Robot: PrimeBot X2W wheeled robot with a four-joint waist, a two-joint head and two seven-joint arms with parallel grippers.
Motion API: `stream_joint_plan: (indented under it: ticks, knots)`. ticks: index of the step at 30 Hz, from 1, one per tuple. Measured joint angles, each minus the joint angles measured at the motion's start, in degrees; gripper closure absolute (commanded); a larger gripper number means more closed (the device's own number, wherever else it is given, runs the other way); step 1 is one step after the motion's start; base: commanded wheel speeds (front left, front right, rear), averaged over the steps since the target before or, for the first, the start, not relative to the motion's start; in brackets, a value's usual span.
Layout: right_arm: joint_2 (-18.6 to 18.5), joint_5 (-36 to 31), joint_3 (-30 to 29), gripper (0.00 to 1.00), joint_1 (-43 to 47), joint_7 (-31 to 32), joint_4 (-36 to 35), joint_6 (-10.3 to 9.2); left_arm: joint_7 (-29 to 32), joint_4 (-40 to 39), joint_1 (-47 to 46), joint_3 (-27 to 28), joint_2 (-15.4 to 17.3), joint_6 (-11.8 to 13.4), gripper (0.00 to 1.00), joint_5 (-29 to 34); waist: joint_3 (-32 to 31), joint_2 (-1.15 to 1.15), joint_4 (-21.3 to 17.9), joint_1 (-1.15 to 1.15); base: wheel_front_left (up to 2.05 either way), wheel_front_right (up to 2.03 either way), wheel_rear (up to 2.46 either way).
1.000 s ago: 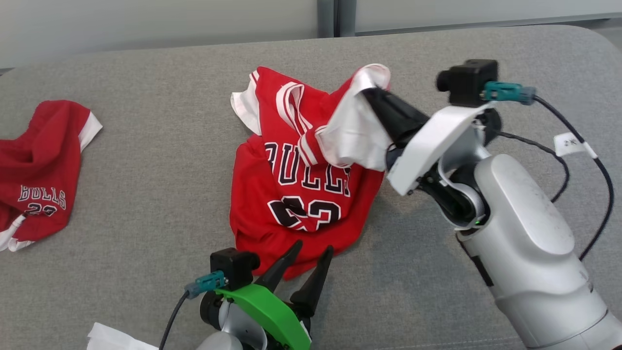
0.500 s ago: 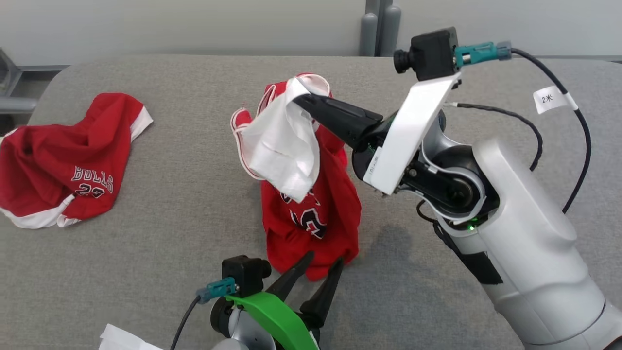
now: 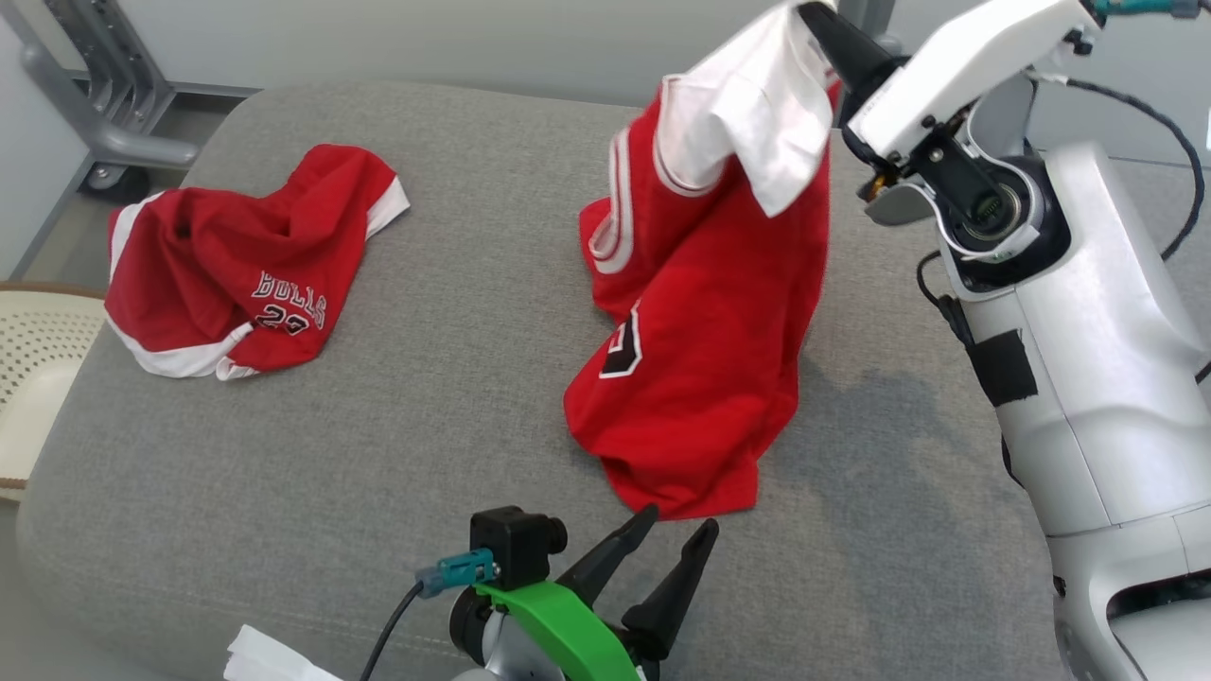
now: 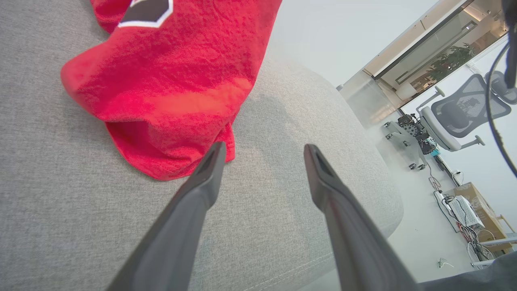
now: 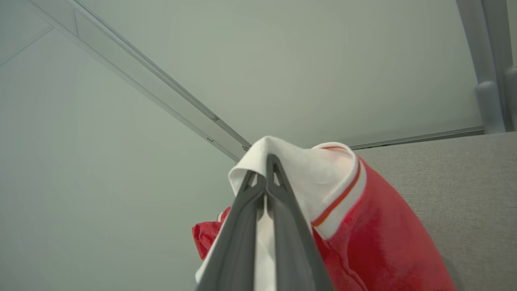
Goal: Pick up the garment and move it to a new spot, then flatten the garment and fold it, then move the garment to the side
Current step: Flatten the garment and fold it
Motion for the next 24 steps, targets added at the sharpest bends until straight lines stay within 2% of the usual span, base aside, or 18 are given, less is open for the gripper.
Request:
stream_joint_plan:
  ticks: [5, 11, 18, 24]
  knots:
    - [-0.2, -3.6, -3.8, 1.00, 2.4, -0.6, 9.4, 0.01, -1.1, -0.5, -1.5, -1.7, 0.0, -0.1, 0.00, -2.8, 0.1, 0.00, 2.6, 0.00, 0.00, 0.00, 0.00]
    - [0.0, -4.3, -1.3, 1.00, 1.6, -0.6, 12.0, 0.01, -2.5, 1.0, -4.9, -4.3, 0.0, -0.6, 0.00, -3.5, 1.1, 0.00, 3.8, 0.00, 0.00, 0.00, 0.00]
    - [0.0, -1.3, 0.5, 1.00, -0.7, -1.6, 12.8, 0.01, -3.6, 6.1, -8.4, -6.7, 0.0, -0.5, 0.00, -3.3, 1.8, 0.00, 1.3, 0.00, 0.00, 0.00, 0.00]
    - [0.0, 2.6, 2.7, 1.00, -1.9, -2.6, 12.4, 0.01, -4.8, 11.5, -12.0, -7.9, -0.1, -0.1, 0.00, -2.2, 3.3, 0.00, -2.6, 0.00, 0.00, 0.00, 0.00]
